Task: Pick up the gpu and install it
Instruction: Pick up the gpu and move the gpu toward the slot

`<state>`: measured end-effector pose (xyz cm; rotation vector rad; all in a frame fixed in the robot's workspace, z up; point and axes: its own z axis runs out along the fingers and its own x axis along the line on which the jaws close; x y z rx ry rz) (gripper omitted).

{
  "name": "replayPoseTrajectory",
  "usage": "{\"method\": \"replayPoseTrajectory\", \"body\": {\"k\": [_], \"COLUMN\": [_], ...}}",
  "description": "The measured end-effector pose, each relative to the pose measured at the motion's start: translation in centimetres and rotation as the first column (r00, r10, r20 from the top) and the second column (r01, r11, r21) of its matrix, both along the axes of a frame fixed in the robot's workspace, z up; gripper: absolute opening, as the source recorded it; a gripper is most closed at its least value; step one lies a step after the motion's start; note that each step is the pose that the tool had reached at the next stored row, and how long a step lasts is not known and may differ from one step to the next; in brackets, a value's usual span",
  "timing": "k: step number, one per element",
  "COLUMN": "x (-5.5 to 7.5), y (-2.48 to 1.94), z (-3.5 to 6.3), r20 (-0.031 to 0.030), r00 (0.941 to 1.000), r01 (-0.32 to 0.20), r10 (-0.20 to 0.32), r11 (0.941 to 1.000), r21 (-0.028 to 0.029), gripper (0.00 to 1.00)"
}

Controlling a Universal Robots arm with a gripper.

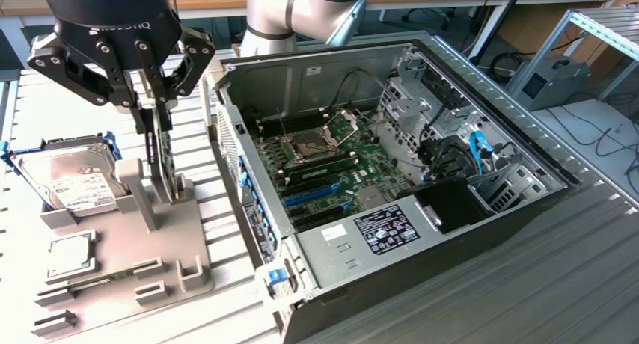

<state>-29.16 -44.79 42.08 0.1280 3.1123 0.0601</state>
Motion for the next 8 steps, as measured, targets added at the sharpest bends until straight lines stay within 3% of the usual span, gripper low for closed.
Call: {"method": "replayPoseTrajectory", "body": {"k": [8], "x": [1.5], "y": [0.00], "z": [0.00], "r20": [0.0000], "r00": [1.0000], "r01": [0.000], "r10": [0.000], "r11": [1.0000], "r21": [0.0000], "gripper": [0.27]}}
